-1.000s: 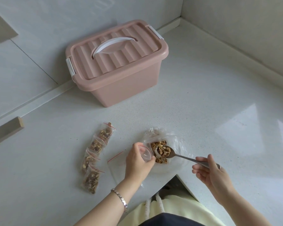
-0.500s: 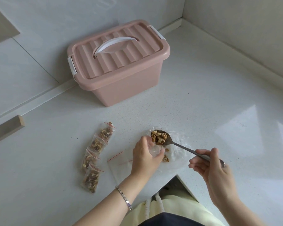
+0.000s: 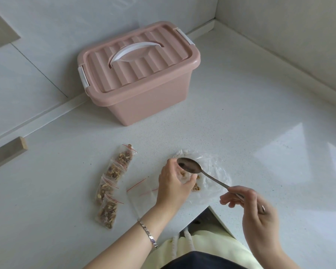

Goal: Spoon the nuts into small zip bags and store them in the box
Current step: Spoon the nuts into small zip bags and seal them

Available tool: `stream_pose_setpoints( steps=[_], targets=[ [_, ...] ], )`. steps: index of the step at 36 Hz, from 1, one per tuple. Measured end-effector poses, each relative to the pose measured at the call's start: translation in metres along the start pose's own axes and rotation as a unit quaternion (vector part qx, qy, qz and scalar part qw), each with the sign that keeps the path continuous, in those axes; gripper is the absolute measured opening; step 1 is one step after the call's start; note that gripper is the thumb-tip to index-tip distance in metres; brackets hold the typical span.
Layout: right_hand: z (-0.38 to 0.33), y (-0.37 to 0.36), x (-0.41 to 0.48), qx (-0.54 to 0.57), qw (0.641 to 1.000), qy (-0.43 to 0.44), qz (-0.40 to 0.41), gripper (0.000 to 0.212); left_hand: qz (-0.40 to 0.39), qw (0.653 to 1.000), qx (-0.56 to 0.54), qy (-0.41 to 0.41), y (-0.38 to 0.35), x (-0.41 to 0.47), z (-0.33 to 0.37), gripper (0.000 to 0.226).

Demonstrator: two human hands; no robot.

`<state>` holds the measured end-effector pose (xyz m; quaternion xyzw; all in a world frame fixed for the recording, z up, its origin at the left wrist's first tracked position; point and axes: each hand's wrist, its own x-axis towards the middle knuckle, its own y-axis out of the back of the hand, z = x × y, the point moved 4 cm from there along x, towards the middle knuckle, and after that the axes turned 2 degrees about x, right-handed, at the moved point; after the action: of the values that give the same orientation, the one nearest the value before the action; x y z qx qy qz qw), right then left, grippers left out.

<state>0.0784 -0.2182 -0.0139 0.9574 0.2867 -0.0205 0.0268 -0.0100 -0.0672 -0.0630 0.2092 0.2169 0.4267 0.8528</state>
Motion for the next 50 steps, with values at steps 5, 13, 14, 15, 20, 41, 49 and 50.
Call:
stream_pose_setpoints(
  steps=[5,13,14,15,20,41,49,50],
  targets=[
    [-0.006,0.003,0.001,-0.063,0.994,0.090,-0.017,0.035,0.001,1.000,-0.001,-0.011,0.000,-0.001,-0.005,0.035],
    [0.020,0.017,0.018,-0.128,0.991,-0.037,0.001,0.034,0.095,0.991,0.025,-0.094,0.024,-0.006,-0.004,0.031],
    [0.026,0.018,0.020,-0.139,0.989,-0.052,-0.002,0.033,0.103,0.989,0.041,-0.096,0.028,-0.004,-0.006,0.031],
    [0.030,0.018,0.022,-0.151,0.987,-0.059,-0.005,0.032,0.101,0.989,0.061,-0.088,0.030,-0.001,-0.011,0.031],
    [0.044,0.008,0.028,-0.180,0.982,-0.051,-0.015,0.028,0.006,0.991,0.129,0.014,0.029,0.009,-0.036,0.035],
    [0.096,0.005,0.029,0.140,0.919,-0.369,-0.002,0.039,-0.091,0.989,0.084,0.081,0.000,0.013,-0.054,0.037],
    [0.093,0.026,0.019,0.163,0.921,-0.354,0.009,0.042,0.022,0.998,0.063,0.023,0.003,0.000,-0.049,0.045],
    [0.092,0.028,0.019,0.167,0.922,-0.350,0.010,0.042,0.026,0.998,0.055,0.026,0.002,-0.002,-0.049,0.048]
  ],
)
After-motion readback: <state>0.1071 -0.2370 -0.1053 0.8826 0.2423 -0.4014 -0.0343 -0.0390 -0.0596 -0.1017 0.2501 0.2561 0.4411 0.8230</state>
